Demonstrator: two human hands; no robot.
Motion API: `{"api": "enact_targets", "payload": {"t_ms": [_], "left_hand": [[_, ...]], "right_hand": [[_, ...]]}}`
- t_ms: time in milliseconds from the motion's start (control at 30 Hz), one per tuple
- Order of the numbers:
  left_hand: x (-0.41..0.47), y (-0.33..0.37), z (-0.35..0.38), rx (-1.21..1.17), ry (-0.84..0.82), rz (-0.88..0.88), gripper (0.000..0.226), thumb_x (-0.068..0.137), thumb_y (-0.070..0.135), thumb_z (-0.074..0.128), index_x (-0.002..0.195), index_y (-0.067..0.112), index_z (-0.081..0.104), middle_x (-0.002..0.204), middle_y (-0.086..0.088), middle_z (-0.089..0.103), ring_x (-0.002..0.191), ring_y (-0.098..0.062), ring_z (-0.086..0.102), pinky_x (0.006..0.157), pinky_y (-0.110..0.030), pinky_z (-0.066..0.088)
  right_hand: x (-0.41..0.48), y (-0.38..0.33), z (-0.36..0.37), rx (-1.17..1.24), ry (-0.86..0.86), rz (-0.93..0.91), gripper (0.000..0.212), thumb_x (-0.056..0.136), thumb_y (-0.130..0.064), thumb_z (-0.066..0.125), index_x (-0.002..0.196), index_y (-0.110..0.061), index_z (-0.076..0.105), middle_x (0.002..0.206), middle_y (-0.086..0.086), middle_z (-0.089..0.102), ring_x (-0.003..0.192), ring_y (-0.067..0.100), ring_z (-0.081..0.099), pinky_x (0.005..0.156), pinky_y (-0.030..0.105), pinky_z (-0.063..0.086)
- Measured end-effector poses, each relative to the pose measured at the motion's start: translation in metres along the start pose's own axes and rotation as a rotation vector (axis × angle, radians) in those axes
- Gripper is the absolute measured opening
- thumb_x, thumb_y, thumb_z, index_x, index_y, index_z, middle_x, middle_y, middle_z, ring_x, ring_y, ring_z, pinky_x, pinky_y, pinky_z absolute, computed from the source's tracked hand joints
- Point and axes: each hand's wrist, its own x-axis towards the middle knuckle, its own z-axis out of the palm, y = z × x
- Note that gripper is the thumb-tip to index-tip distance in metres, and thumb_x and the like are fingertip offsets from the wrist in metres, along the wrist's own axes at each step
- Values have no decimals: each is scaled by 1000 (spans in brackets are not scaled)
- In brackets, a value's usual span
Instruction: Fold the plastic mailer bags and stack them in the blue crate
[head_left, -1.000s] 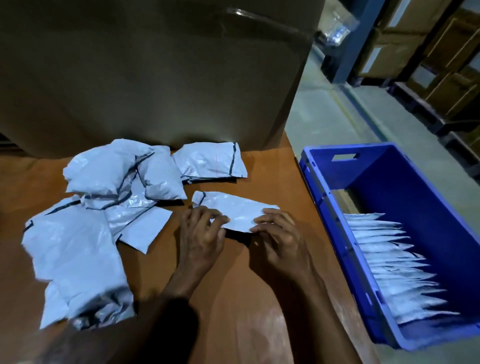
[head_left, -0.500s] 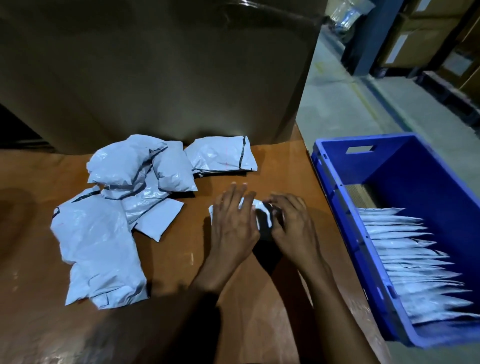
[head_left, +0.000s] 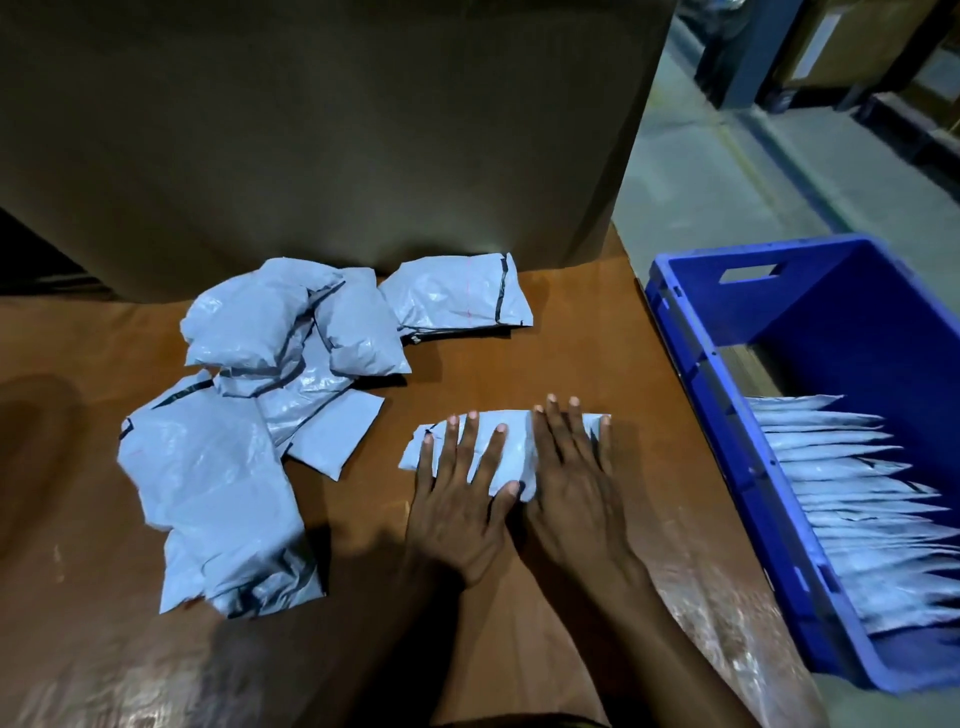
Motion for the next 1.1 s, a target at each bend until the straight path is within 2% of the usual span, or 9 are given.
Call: {"api": "enact_targets", "payload": {"t_ms": [100,200,300,433,633,800,933,1100], "left_hand": [[13,0,-8,-38,16,-18,56,109,37,27,161,19,34,170,-7,25,159,-27,15,125,-59,18],[32,-1,-16,-73,28,9,53,110,28,25,159,10,38,169,-8,28,160,-25,12,128,-53,14],[41,-2,-16,-20,-18,74,55,112,31,24,161,9,34,170,-6,25,160,-23,8,130,-48,9],[35,-2,-5,0,-60,92,58,113,39,22,165,15,21,173,-3,14,161,-22,3,130,-48,5],[58,-13,8,-73,-124,90,61,111,41,25,166,18,14,174,-3,5,161,-27,-4,128,-54,14],[42,-15,9,-74,-112,105,62,111,42,29,166,18,13,174,-4,5,160,-31,-4,129,-53,11],[48,-21,9,-116,-139,98,63,111,46,32,166,23,12,174,-1,3,160,-28,-7,130,-50,8],[41,-26,9,-112,-183,51,64,109,57,21,166,30,12,174,4,2,160,-24,-10,130,-46,2]], "right_hand": [[13,-10,7,84,-10,9,60,101,-26,31,156,-4,43,167,14,33,159,31,19,128,52,13],[11,1,25,83,-38,39,56,112,-36,23,161,-14,38,170,5,30,161,22,15,129,46,13],[-2,12,30,24,-44,38,57,113,-42,18,165,-21,28,172,-3,22,161,15,7,130,44,12],[-7,14,25,32,-52,96,61,112,-49,13,166,-21,22,173,-5,17,161,11,0,130,42,10],[9,16,30,27,-42,173,64,111,-49,17,166,-17,22,173,-1,16,161,13,0,131,41,8],[-4,13,32,-1,-16,154,64,110,-47,27,165,-15,25,173,0,17,162,16,4,130,42,15],[0,15,34,-21,1,171,65,109,-47,30,165,-14,27,173,3,20,161,19,8,129,44,20],[-5,17,31,-14,-16,170,67,108,-50,27,165,-16,25,173,2,18,162,20,6,129,44,19]]}}
